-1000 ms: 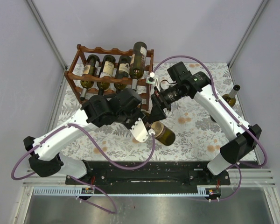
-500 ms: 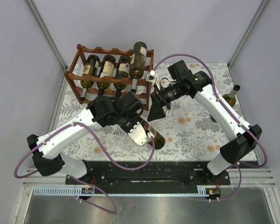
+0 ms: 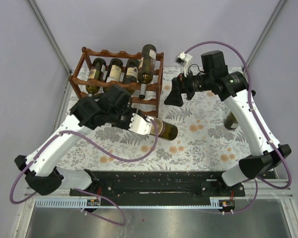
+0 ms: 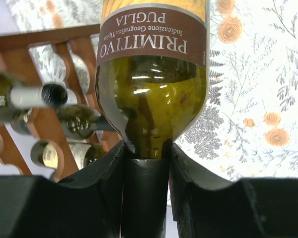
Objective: Put the wine bottle on the wine rack
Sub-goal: Place the wine bottle in the wine rack.
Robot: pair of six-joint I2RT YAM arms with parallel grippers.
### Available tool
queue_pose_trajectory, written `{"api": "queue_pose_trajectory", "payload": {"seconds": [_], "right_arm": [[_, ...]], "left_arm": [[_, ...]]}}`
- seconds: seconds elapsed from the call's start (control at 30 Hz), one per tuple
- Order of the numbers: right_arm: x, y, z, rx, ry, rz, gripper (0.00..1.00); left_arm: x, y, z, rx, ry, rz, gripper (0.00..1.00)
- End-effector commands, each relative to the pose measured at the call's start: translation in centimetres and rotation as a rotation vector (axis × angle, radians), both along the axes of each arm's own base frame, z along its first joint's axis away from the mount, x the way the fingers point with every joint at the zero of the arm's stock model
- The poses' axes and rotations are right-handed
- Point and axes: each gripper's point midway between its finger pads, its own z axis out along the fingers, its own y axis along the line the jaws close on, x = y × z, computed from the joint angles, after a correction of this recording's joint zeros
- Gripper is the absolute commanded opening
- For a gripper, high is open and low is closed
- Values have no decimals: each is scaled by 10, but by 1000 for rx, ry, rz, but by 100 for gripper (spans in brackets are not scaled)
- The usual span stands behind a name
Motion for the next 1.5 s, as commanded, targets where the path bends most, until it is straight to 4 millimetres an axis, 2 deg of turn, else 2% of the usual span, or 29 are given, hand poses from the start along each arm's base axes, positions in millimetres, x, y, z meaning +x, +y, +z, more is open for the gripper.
{"api": "queue_pose_trajectory", "payload": {"seconds": [0.0,0.23,0.33,0.5,0.73,0.93,1.13,1.47], "right_arm": [[17,-13,48,71,-127,-107,99],[26,-14,58,96,-143,-136,99],[32,-18,65,113,-149,-170,99],[37,-28,89,166,-204,-236,99],[39,-37,102,191,-236,-271,99],[41,-37,94,189,-214,-267,100],[40,-37,88,189,-201,-254,100],[39,-33,76,188,-168,-226,100]], "left_arm": [[5,-10,64,-368,-54,91,0],[8,10,106,-625,-26,226,0],[19,22,117,-683,-70,327,0],[43,52,131,-802,-144,533,0],[69,89,150,-955,-242,756,0],[94,121,163,-1056,-325,914,0],[121,166,179,-1146,-456,1052,0],[179,216,171,-1189,-496,1211,0]]}}
